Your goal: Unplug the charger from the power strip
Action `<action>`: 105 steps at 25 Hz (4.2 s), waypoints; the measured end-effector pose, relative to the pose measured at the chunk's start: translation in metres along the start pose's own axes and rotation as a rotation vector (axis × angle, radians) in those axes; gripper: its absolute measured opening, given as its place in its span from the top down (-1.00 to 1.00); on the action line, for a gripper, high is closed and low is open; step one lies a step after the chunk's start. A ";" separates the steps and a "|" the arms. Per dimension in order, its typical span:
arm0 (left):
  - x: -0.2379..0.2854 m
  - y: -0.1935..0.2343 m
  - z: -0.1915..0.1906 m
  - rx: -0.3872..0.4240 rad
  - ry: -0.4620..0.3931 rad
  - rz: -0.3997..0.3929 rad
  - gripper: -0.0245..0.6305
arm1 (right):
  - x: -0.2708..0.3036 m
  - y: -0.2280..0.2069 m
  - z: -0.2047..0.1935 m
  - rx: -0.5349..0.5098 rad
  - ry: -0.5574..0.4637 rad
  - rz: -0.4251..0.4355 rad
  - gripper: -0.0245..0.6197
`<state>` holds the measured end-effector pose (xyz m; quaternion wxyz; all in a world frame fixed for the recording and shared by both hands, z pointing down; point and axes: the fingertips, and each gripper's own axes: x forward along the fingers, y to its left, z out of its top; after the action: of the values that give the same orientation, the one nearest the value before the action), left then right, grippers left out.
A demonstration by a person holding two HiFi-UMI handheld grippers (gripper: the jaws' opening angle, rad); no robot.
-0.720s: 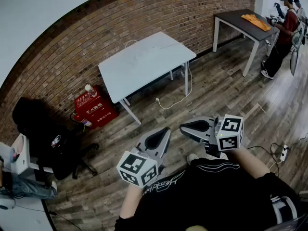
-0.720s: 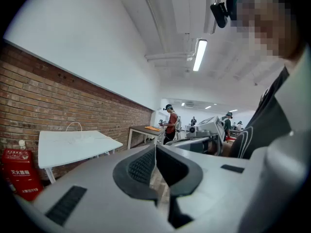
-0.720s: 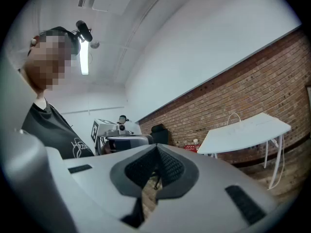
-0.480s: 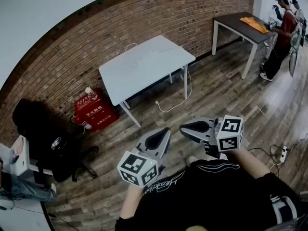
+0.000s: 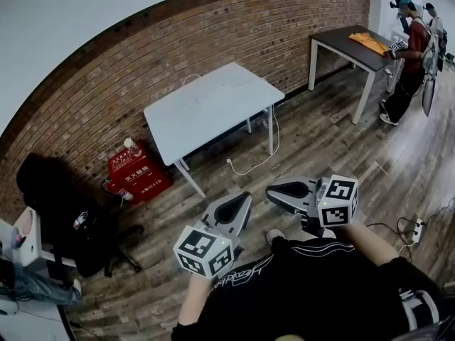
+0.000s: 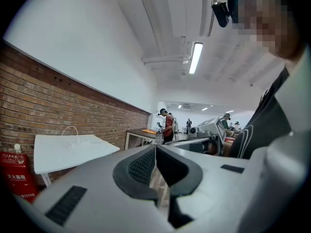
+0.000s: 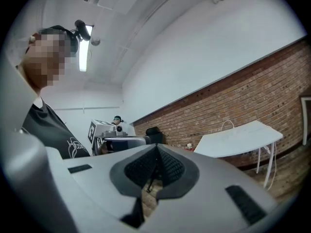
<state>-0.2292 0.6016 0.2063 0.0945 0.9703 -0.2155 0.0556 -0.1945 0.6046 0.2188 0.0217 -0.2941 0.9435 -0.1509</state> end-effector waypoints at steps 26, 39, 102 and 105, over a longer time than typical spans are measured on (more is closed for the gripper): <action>0.254 0.217 -0.013 -0.132 0.151 0.068 0.90 | 0.030 -0.339 0.019 0.288 -0.074 -0.018 0.93; 0.327 0.318 0.012 -0.115 0.169 0.147 0.90 | 0.063 -0.452 0.058 0.277 -0.040 0.027 0.93; 0.472 0.748 -0.097 -0.454 0.266 0.885 0.28 | 0.391 -0.887 -0.039 -0.292 0.591 0.213 0.56; 0.472 0.757 -0.101 -0.425 0.270 0.915 0.28 | 0.394 -0.883 -0.047 -0.331 0.618 0.219 0.55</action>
<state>-0.1354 -0.2427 0.4952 0.2825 0.7203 -0.6100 0.1710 -0.0414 -0.2942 0.5448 -0.2962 -0.1312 0.9431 -0.0747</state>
